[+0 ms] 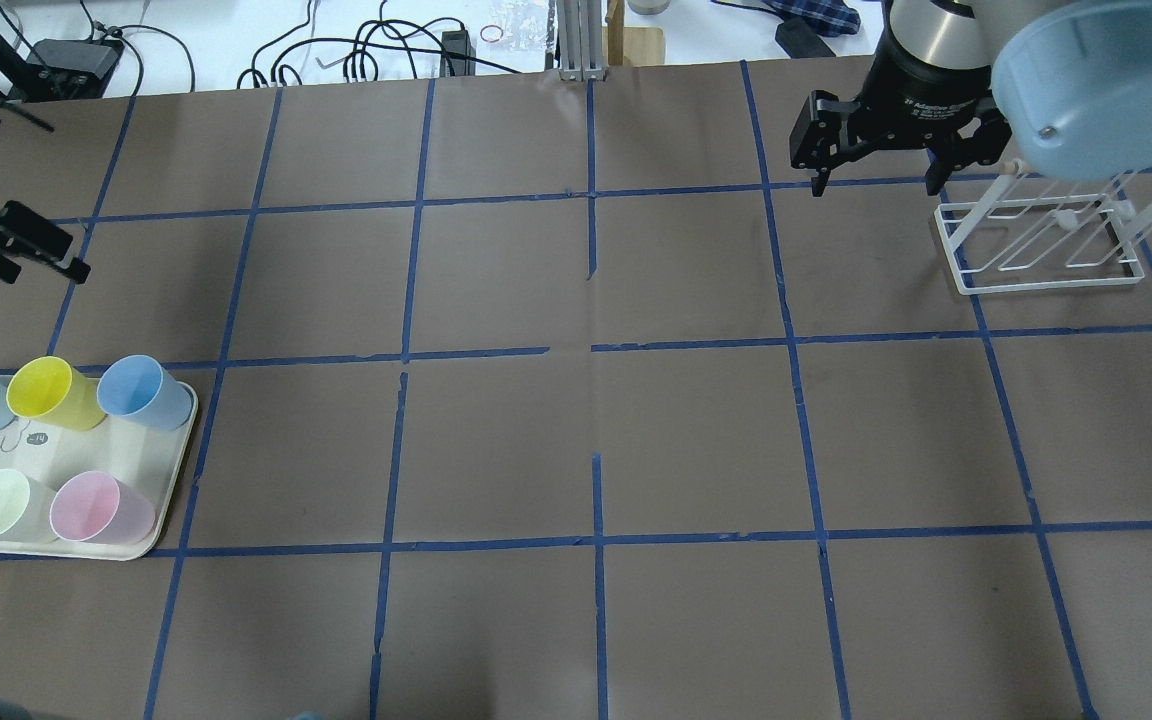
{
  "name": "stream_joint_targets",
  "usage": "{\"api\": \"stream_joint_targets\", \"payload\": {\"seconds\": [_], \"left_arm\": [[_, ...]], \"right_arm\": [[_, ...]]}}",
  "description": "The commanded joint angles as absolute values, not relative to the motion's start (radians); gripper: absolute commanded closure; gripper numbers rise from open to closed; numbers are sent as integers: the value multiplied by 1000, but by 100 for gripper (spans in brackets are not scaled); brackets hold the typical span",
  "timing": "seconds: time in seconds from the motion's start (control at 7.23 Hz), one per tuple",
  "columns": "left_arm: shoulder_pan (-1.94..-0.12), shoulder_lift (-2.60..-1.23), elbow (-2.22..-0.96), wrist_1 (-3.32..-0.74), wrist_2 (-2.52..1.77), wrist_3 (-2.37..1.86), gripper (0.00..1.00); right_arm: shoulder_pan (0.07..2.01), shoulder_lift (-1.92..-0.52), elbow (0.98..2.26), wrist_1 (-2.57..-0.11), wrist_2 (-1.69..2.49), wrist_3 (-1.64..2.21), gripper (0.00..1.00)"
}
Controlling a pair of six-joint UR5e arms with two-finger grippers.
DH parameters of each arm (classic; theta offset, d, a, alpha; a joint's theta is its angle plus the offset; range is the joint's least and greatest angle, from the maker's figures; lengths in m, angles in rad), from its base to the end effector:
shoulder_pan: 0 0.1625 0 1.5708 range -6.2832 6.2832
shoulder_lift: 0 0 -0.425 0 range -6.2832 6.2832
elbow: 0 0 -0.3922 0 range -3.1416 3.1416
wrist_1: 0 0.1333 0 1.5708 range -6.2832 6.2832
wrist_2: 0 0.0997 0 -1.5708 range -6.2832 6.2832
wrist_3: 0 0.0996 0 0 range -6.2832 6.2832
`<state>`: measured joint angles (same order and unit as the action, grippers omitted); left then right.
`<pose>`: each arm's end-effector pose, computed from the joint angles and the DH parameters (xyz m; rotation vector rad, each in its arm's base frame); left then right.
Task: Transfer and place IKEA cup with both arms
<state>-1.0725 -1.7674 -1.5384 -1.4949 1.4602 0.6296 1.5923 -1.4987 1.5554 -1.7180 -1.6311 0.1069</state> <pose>0.1411 -0.5613 0.4078 -0.1895 -2.9949 -0.0233 0.1387 -0.5276 0.4742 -0.1358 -3.0809 0.1453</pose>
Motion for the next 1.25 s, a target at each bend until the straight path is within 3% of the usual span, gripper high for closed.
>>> {"api": "stream_joint_targets", "payload": {"seconds": [0.0, 0.42, 1.11], "left_arm": [[-1326, -1659, -1516, -1537, 1465, 304, 0], [-1596, -1571, -1516, -1581, 1570, -16, 0], [-1551, -1542, -1535, -1597, 1562, 12, 0]], "right_arm": [[1592, -1499, 1555, -1718, -1631, 107, 0], [1591, -1497, 1555, -1718, -1631, 106, 0], [1591, -1499, 1555, -1718, -1634, 104, 0]]}}
